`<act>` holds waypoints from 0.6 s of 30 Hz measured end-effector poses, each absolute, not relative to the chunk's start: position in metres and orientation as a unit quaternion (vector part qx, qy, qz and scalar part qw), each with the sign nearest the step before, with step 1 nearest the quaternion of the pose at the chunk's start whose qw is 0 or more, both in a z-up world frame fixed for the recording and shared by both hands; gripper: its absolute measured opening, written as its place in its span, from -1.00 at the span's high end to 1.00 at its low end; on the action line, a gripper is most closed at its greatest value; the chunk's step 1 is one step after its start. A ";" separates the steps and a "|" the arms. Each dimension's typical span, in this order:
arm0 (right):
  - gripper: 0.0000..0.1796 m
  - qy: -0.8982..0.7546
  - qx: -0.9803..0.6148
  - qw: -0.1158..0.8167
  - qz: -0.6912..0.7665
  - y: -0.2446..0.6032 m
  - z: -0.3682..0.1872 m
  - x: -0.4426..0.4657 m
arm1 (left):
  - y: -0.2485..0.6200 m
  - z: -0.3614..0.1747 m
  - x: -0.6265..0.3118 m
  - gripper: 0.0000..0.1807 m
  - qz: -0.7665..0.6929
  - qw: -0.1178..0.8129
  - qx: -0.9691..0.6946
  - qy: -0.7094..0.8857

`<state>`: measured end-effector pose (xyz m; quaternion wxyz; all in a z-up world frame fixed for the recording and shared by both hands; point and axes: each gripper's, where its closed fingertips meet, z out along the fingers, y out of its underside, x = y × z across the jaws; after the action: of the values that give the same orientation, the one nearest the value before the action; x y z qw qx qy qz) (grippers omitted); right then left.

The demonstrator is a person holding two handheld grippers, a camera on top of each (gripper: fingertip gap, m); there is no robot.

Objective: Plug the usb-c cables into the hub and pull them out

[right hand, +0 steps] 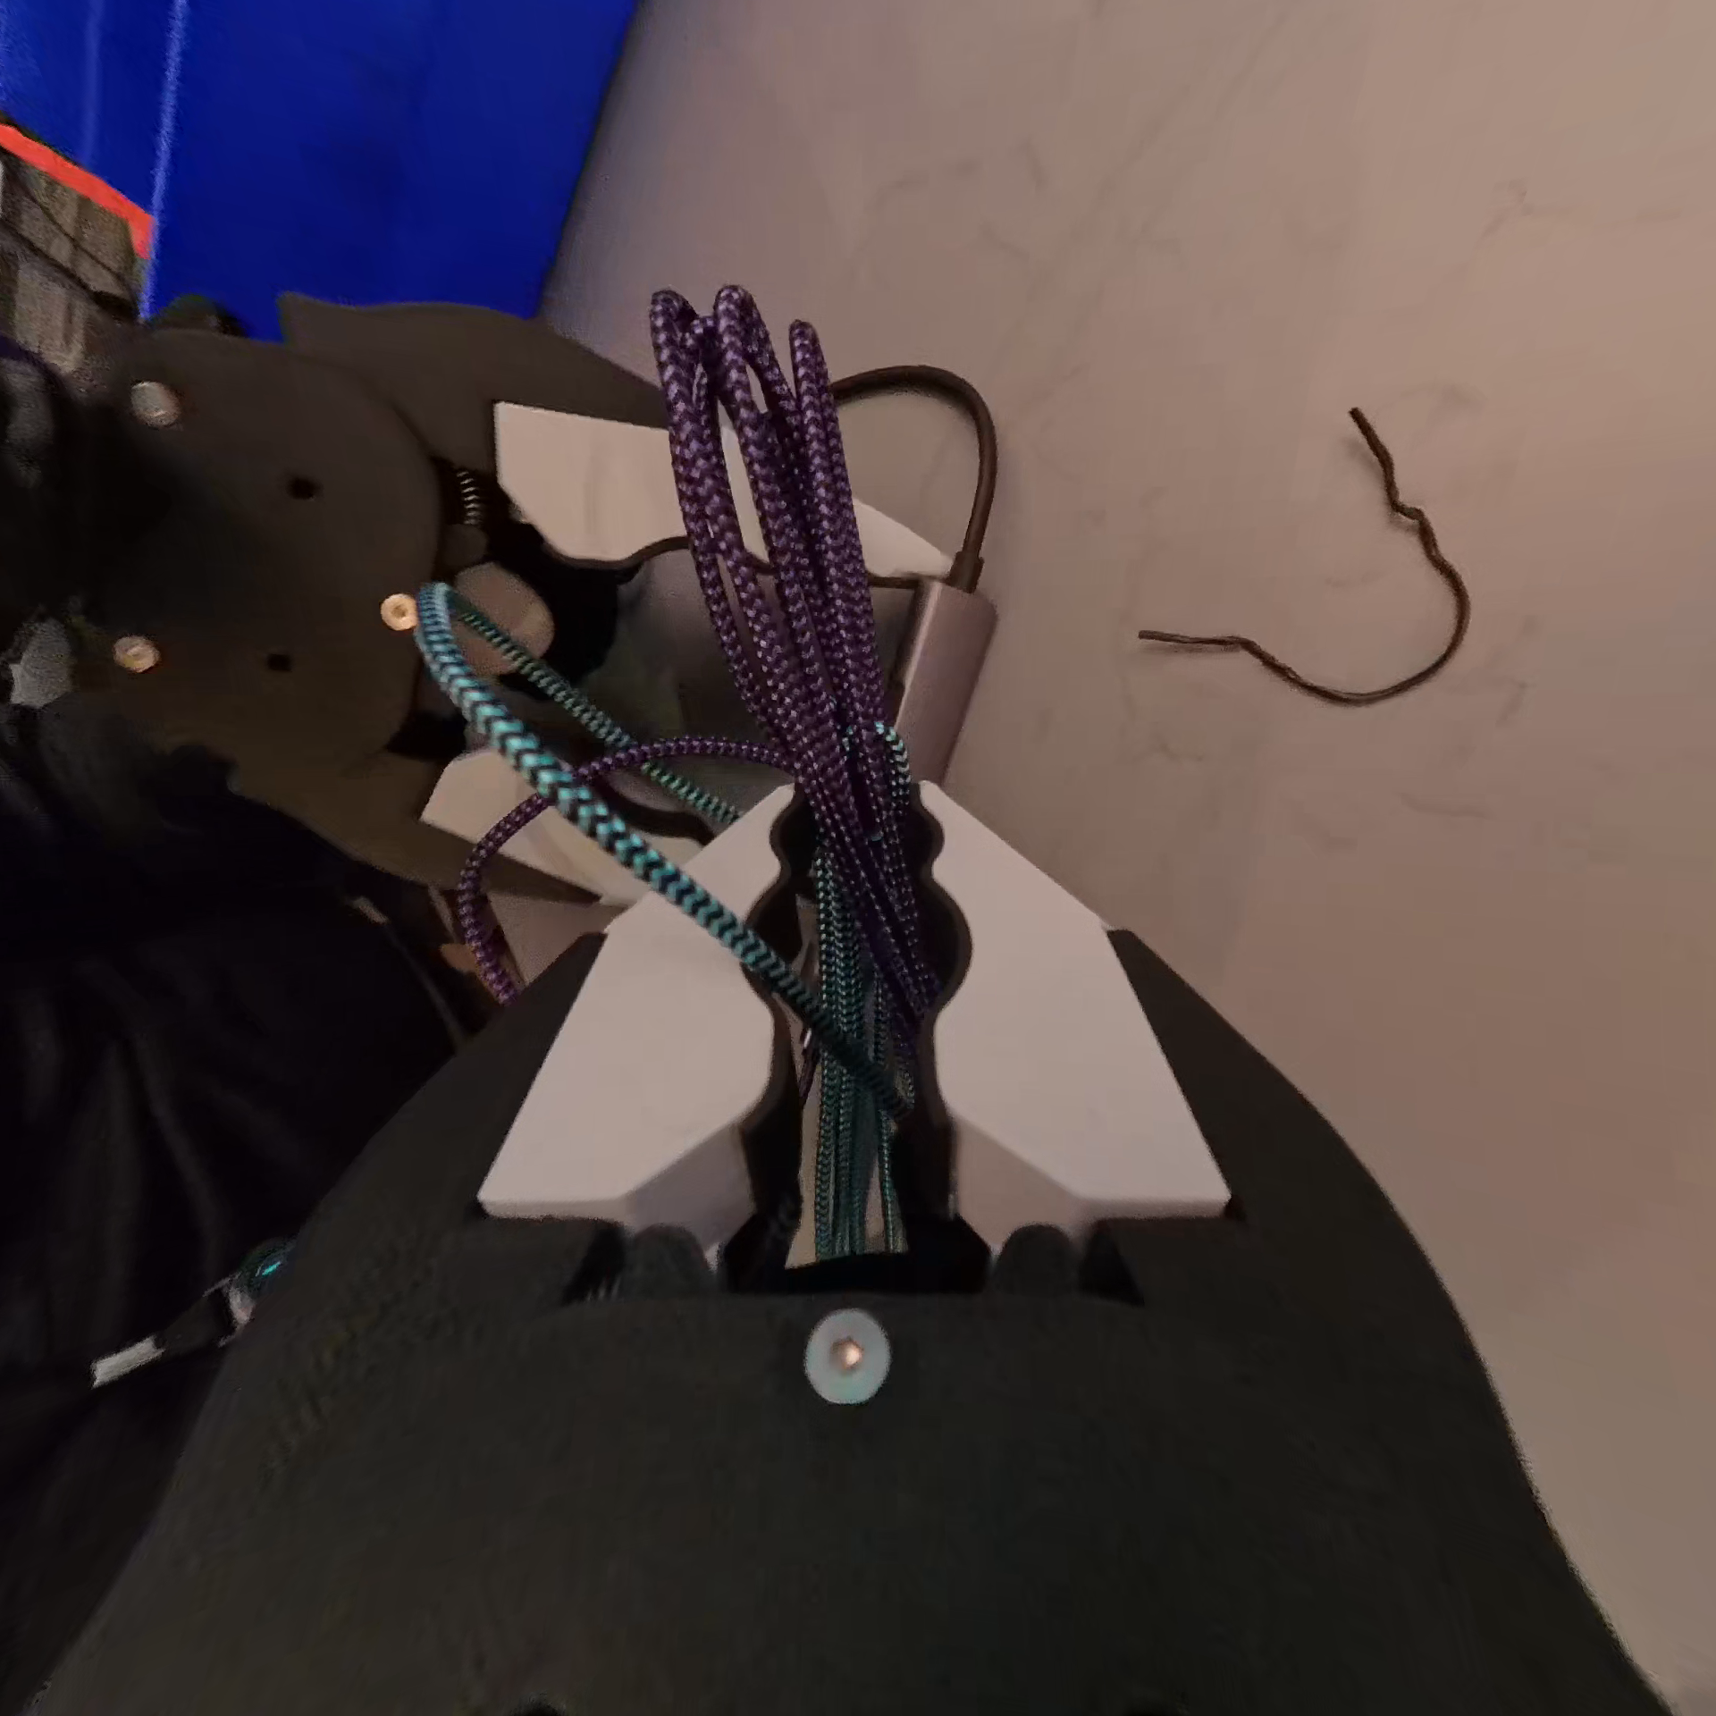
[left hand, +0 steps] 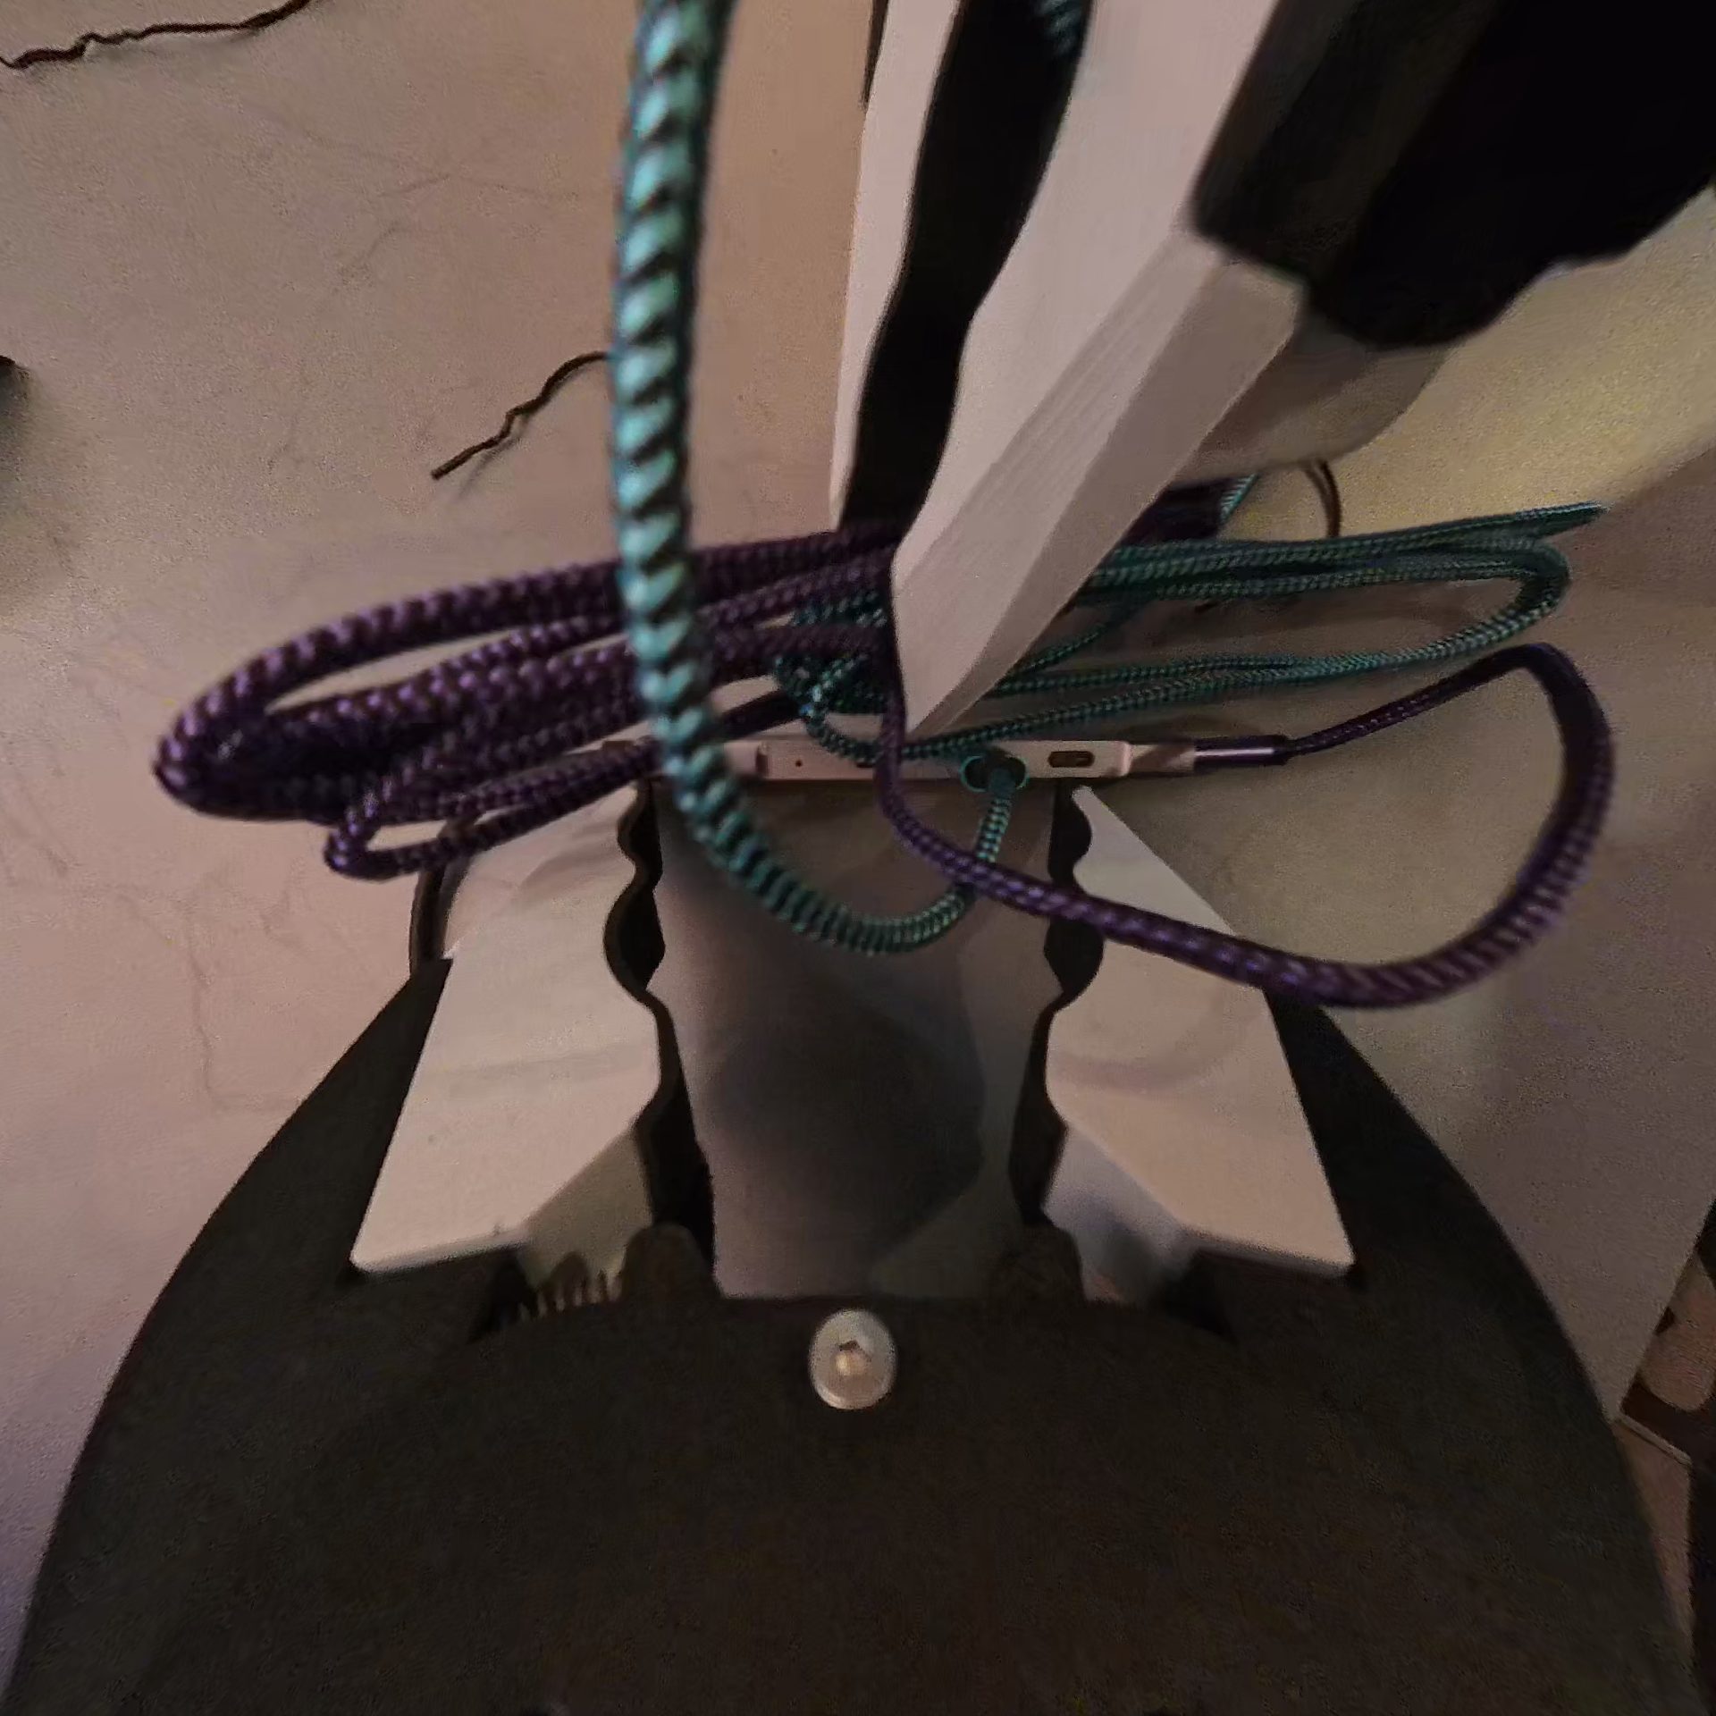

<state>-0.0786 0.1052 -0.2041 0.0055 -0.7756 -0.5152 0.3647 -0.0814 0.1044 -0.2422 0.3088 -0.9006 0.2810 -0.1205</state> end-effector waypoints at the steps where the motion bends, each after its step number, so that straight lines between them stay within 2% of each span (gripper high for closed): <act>1: 0.81 -0.513 -0.780 0.009 0.358 0.106 -0.209 -0.081 | 0.104 -0.242 -0.081 0.09 -0.122 0.311 -0.899 0.282; 4: 0.75 -0.521 -0.788 0.023 0.328 0.107 -0.219 -0.086 | 0.103 -0.242 -0.080 0.08 -0.128 0.321 -0.895 0.282; 6: 0.57 -0.539 -0.789 0.024 0.293 0.103 -0.229 -0.088 | 0.102 -0.242 -0.079 0.06 -0.131 0.327 -0.893 0.279; 18: 0.80 -0.620 -0.759 0.106 0.167 0.106 -0.241 -0.099 | 0.097 -0.239 -0.075 -0.02 -0.149 0.336 -0.886 0.282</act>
<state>-0.0989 0.1063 -0.2409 0.1057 -0.7595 -0.6197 0.1674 -0.0751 0.0967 -0.2386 0.3356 -0.8864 0.2820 -0.1490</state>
